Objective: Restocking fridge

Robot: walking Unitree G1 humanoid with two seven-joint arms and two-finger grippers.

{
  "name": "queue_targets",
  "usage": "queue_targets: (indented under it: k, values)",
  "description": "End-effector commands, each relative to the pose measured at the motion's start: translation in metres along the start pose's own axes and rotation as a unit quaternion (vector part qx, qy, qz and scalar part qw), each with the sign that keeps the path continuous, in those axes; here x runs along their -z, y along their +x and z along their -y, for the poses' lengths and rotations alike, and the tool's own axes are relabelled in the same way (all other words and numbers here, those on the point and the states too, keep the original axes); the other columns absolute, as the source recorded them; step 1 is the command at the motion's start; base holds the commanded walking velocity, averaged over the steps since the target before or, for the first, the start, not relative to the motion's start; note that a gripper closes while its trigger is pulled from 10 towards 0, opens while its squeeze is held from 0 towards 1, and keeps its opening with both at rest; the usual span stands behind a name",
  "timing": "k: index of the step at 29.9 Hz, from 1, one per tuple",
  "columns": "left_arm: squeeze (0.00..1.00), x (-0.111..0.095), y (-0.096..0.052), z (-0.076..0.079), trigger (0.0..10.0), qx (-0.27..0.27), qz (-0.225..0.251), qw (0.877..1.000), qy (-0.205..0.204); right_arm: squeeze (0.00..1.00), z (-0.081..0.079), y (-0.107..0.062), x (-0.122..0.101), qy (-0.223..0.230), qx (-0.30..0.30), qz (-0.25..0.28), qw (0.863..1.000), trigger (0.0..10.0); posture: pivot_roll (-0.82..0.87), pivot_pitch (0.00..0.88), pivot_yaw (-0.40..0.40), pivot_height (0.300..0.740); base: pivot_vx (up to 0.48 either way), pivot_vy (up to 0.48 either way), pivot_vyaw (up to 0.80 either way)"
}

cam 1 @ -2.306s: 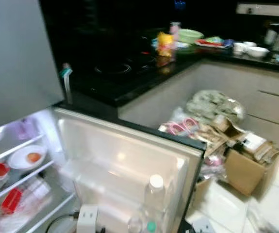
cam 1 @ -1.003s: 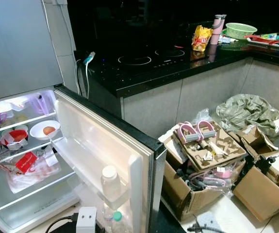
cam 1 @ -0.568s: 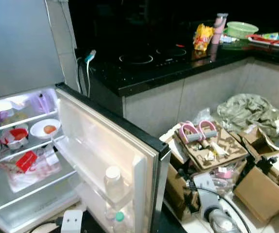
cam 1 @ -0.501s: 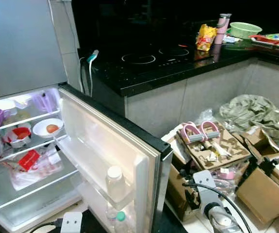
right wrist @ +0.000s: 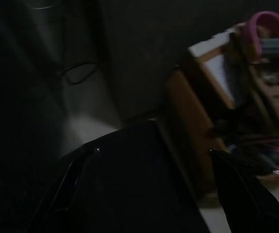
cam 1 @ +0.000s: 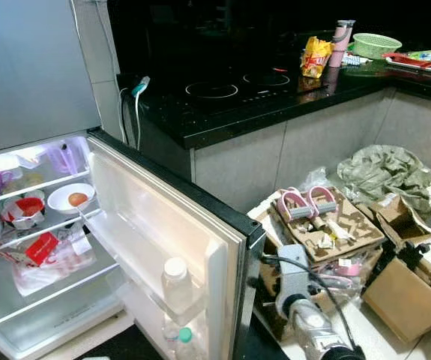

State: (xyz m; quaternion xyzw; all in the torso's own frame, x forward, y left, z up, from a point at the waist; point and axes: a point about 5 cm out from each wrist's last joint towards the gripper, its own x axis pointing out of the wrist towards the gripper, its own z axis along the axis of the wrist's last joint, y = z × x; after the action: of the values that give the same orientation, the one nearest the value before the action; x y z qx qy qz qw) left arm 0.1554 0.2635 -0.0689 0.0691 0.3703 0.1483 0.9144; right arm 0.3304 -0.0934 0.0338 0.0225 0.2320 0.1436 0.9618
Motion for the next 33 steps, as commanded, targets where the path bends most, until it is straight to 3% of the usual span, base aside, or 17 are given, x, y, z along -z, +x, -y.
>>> queue_targets:
  k: [1, 7, 9, 10, 11, 12, 13, 14, 15, 17, 23, 24, 26, 27, 29, 30, 33]
  values:
    - [0.0, 0.015, -0.005, -0.01, 10.0, -0.014, -0.032, 0.999, 0.003, 0.0, -0.013, 0.001, 0.001, 0.005, -0.042, -0.003, 0.999, 10.0, 0.0, 0.074, -0.009, 0.74, 0.0, 0.0, 0.0]
    - [0.0, 0.025, -0.009, -0.014, 10.0, -0.023, -0.053, 0.998, -0.004, 0.0, -0.042, 0.002, -0.003, 0.017, -0.151, 0.008, 0.988, 10.0, 0.0, 0.079, -0.008, 0.74, 0.0, 0.0, 0.0]
    - [0.0, 0.029, -0.01, -0.015, 10.0, -0.031, -0.06, 0.998, -0.016, 0.0, -0.059, 0.0, -0.003, 0.018, -0.223, 0.005, 0.975, 10.0, 0.0, 0.08, -0.007, 0.74, 0.0, 0.0, 0.0]
    - [0.0, 0.031, -0.011, -0.016, 10.0, -0.036, -0.065, 0.997, -0.023, 0.0, -0.07, -0.002, -0.004, 0.026, -0.273, 0.003, 0.962, 10.0, 0.0, 0.081, -0.007, 0.74, 0.0, 0.0, 0.0]
    - [0.0, 0.033, -0.012, -0.017, 10.0, -0.042, -0.07, 0.996, -0.032, 0.0, -0.085, -0.007, -0.005, 0.07, -0.35, -0.005, 0.934, 10.0, 0.0, 0.083, -0.008, 0.74, 0.0, 0.0, 0.0]
    - [0.0, 0.033, -0.012, -0.017, 10.0, -0.042, -0.07, 0.996, -0.032, 0.0, -0.085, -0.007, -0.005, 0.07, -0.35, -0.005, 0.934, 10.0, 0.0, 0.083, -0.008, 0.74, 0.0, 0.0, 0.0]
    - [0.0, 0.036, -0.013, -0.018, 10.0, -0.049, -0.076, 0.995, -0.041, 0.0, -0.104, -0.022, -0.013, 0.149, -0.48, -0.002, 0.865, 10.0, 0.0, 0.087, -0.011, 0.74, 0.0, 0.0, 0.0]
    - [0.0, 0.036, -0.013, -0.018, 10.0, -0.049, -0.076, 0.995, -0.041, 0.0, -0.104, -0.022, -0.013, 0.149, -0.48, -0.002, 0.865, 10.0, 0.0, 0.087, -0.011, 0.74, 0.0, 0.0, 0.0]
    - [0.0, 0.038, -0.014, -0.018, 10.0, -0.05, -0.078, 0.995, -0.042, 0.0, -0.107, -0.028, -0.015, 0.172, -0.514, 0.002, 0.841, 10.0, 0.0, 0.088, -0.011, 0.74, 0.0, 0.0, 0.0]
    - [0.0, 0.04, -0.015, -0.017, 10.0, -0.05, -0.081, 0.995, -0.043, 0.0, -0.105, -0.03, -0.014, 0.198, -0.523, 0.004, 0.829, 10.0, 0.0, 0.091, -0.012, 0.74, 0.0, 0.0, 0.0]
    - [0.0, 0.057, -0.024, -0.011, 10.0, -0.05, -0.103, 0.992, -0.048, 0.0, -0.084, -0.03, 0.013, 0.195, -0.49, -0.04, 0.849, 10.0, 0.0, 0.097, -0.009, 0.74, 0.0, 0.0, 0.0]
    - [0.0, 0.061, -0.027, -0.009, 10.0, -0.05, -0.108, 0.992, -0.049, 0.0, -0.075, -0.03, 0.024, 0.175, -0.463, -0.054, 0.867, 10.0, 0.0, 0.098, -0.009, 0.74, 0.0, 0.0, 0.0]
    - [0.0, 0.067, -0.03, -0.006, 10.0, -0.049, -0.116, 0.991, -0.051, 0.0, -0.053, -0.026, 0.044, 0.135, -0.351, -0.088, 0.922, 10.0, 0.0, 0.096, -0.01, 0.74, 0.0, 0.0, 0.0]
    - [0.0, 0.067, -0.03, -0.006, 10.0, -0.049, -0.116, 0.991, -0.051, 0.0, -0.053, -0.026, 0.044, 0.135, -0.351, -0.088, 0.922, 10.0, 0.0, 0.096, -0.01, 0.74, 0.0, 0.0, 0.0]
    - [0.0, 0.071, -0.033, -0.003, 10.0, -0.049, -0.121, 0.99, -0.054, 0.0, -0.012, -0.026, 0.071, 0.07, -0.157, -0.151, 0.973, 10.0, 0.0, 0.098, -0.01, 0.74, 0.0, 0.0, 0.0]
    - [0.0, 0.074, -0.035, -0.001, 10.0, -0.049, -0.123, 0.99, -0.056, 0.0, 0.021, -0.036, 0.089, 0.008, -0.044, -0.191, 0.981, 10.0, 0.0, 0.099, -0.01, 0.74, 0.0, 0.0, 0.0]
    - [0.0, 0.076, -0.036, 0.0, 10.0, -0.049, -0.124, 0.989, -0.057, 0.0, 0.038, -0.046, 0.101, -0.012, -0.012, -0.21, 0.978, 10.0, 0.0, 0.102, -0.014, 0.74, 0.0, 0.0, 0.0]
